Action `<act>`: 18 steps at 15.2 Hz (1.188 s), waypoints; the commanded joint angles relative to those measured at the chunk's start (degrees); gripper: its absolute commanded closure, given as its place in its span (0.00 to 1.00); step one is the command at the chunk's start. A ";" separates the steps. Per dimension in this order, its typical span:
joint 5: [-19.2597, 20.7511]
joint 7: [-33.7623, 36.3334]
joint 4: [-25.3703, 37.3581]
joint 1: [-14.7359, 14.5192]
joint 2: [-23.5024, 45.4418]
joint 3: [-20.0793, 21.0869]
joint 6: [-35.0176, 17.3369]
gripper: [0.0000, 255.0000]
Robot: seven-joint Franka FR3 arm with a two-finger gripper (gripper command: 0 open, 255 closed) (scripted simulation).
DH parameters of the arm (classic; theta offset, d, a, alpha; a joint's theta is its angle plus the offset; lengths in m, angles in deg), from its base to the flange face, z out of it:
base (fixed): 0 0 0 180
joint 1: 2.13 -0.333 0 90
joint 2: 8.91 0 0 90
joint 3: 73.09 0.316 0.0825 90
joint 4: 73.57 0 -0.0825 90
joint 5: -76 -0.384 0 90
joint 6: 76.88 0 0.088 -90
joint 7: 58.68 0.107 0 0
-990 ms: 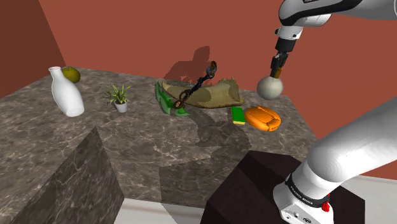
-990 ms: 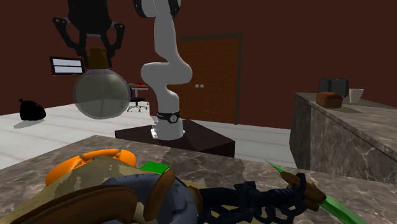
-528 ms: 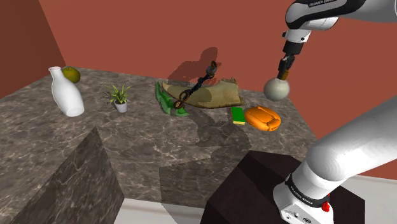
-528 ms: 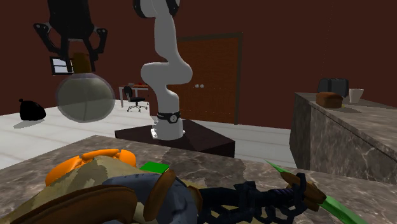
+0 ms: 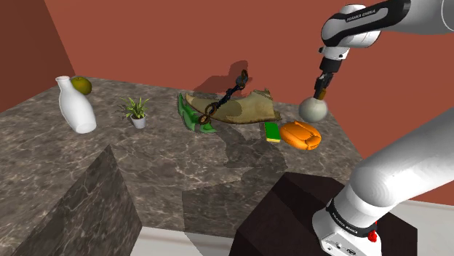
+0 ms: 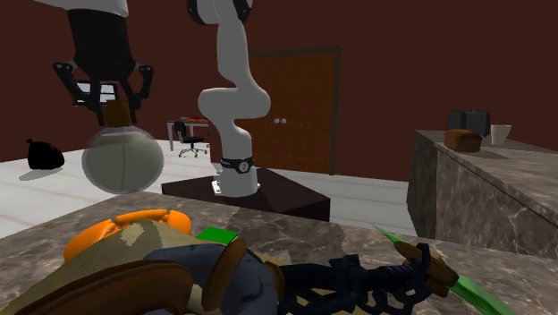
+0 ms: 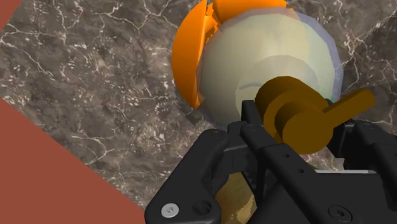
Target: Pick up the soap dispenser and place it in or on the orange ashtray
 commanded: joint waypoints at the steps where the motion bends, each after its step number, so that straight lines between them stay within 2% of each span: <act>1: -0.13 -0.03 -1.05 -0.04 0.54 -0.15 -1.61 1.00; 12: -1.06 -0.89 -6.71 -0.06 4.08 -1.25 -10.58 1.00; 18: -1.06 -0.89 -6.71 -0.05 4.08 -1.25 -10.58 1.00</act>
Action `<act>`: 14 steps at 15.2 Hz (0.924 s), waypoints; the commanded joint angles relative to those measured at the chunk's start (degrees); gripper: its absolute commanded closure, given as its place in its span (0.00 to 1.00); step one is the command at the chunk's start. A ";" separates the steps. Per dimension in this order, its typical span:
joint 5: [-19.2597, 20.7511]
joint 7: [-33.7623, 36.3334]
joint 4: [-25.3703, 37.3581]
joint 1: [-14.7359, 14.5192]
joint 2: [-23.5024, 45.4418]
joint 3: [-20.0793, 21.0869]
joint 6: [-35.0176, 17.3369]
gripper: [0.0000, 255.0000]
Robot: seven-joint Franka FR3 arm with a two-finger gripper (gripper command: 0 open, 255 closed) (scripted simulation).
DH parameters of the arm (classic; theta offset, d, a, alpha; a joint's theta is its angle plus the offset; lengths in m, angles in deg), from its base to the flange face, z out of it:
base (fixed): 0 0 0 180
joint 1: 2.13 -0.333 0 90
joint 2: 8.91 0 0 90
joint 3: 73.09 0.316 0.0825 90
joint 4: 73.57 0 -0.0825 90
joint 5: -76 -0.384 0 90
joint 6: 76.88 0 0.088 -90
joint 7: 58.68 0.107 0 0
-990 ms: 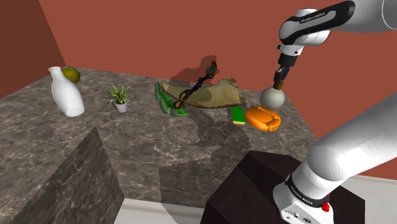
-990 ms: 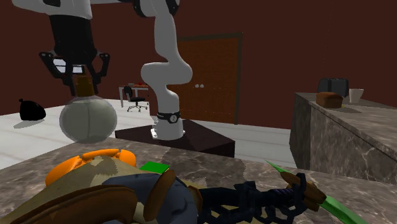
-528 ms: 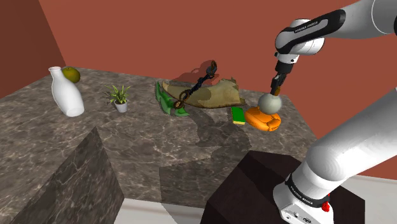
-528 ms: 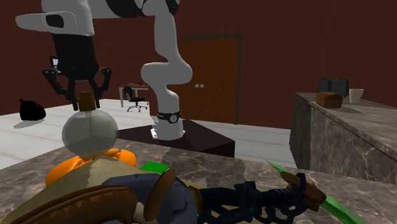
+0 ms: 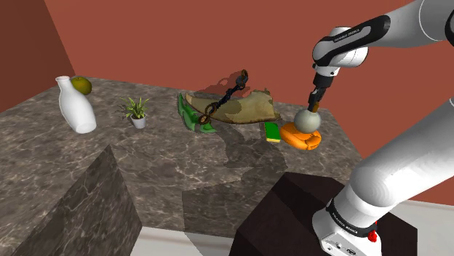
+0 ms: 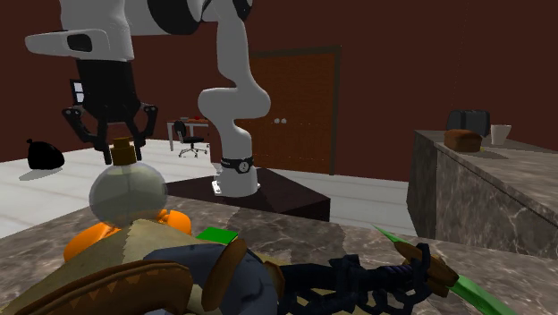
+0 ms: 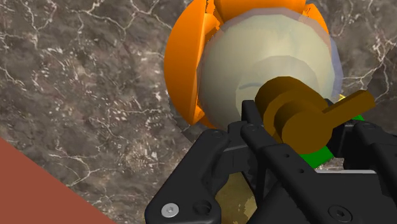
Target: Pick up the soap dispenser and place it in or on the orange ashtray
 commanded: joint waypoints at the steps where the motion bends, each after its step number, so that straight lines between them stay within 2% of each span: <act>1: 0.00 0.00 0.00 0.00 -0.01 0.00 -0.02 1.00; 2: 0.00 0.00 0.00 0.00 -0.01 0.00 -0.02 1.00; 3: 0.00 0.00 0.01 0.00 -0.01 0.00 -0.01 0.00; 8: 0.00 0.00 0.01 0.00 -0.01 0.00 -0.02 0.00; 12: 0.55 0.63 5.32 -0.12 -2.47 0.85 7.58 0.00; 14: 0.55 0.63 5.31 -0.11 -2.48 0.85 7.59 0.00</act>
